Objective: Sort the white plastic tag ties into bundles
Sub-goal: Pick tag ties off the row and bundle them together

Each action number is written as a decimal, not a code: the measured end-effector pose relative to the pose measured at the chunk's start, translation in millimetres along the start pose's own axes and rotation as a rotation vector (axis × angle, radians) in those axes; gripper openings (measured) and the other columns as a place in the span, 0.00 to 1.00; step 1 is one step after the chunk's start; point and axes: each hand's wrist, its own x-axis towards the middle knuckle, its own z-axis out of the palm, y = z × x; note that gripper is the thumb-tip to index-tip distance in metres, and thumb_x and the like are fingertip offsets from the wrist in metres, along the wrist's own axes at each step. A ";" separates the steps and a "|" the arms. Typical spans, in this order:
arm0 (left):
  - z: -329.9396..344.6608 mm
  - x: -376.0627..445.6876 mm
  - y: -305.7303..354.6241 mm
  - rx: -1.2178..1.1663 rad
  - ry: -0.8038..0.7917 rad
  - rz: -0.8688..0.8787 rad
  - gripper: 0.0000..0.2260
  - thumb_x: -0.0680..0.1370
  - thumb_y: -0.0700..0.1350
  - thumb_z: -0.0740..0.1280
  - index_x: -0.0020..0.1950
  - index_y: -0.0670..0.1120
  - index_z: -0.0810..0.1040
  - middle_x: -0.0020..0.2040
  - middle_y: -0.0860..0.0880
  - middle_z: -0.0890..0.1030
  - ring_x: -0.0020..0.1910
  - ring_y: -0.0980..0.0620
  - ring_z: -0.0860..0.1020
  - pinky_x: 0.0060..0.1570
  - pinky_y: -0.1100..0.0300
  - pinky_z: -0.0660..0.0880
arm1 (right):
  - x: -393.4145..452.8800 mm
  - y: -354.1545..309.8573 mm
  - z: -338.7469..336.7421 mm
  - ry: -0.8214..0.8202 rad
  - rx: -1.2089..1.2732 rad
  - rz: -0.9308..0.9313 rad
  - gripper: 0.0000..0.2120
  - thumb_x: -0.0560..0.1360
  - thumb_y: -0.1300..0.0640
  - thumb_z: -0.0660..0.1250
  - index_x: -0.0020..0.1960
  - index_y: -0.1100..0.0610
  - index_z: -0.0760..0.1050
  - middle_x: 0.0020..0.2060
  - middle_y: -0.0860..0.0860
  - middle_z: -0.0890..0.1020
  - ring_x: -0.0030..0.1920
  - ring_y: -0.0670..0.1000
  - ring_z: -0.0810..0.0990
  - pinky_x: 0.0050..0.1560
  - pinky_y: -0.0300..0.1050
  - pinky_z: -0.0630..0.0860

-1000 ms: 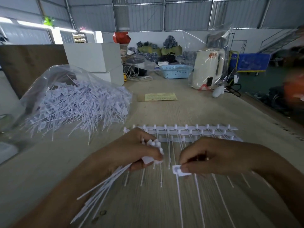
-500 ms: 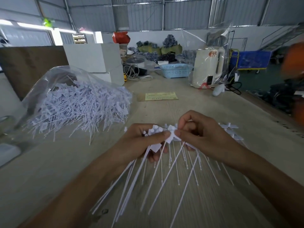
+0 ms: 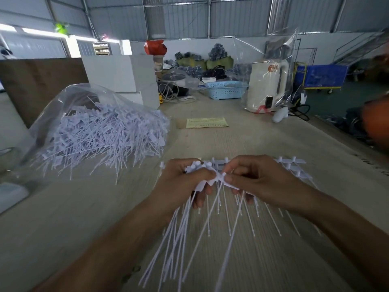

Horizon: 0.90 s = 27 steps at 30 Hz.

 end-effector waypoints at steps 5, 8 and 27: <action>-4.2 1.0 1.4 -0.018 0.028 -0.045 0.10 0.76 0.39 0.70 0.34 0.42 0.83 0.29 0.41 0.78 0.20 0.49 0.72 0.23 0.62 0.69 | 0.4 3.8 2.3 0.009 -0.098 -0.076 0.04 0.77 0.60 0.70 0.44 0.58 0.82 0.30 0.49 0.80 0.29 0.44 0.76 0.33 0.43 0.73; -9.9 3.8 1.0 0.009 0.012 -0.191 0.14 0.74 0.38 0.70 0.27 0.44 0.81 0.24 0.45 0.76 0.17 0.52 0.70 0.21 0.67 0.65 | -0.3 8.8 10.6 0.080 -0.463 -0.271 0.10 0.80 0.60 0.67 0.40 0.60 0.78 0.31 0.51 0.77 0.31 0.49 0.74 0.34 0.47 0.69; -5.5 -1.5 2.1 0.202 -0.257 0.087 0.05 0.78 0.46 0.71 0.49 0.51 0.87 0.35 0.43 0.84 0.29 0.42 0.81 0.29 0.52 0.77 | 2.4 14.9 18.0 0.035 -0.069 -0.084 0.10 0.76 0.56 0.72 0.54 0.54 0.73 0.35 0.56 0.84 0.29 0.48 0.77 0.30 0.43 0.74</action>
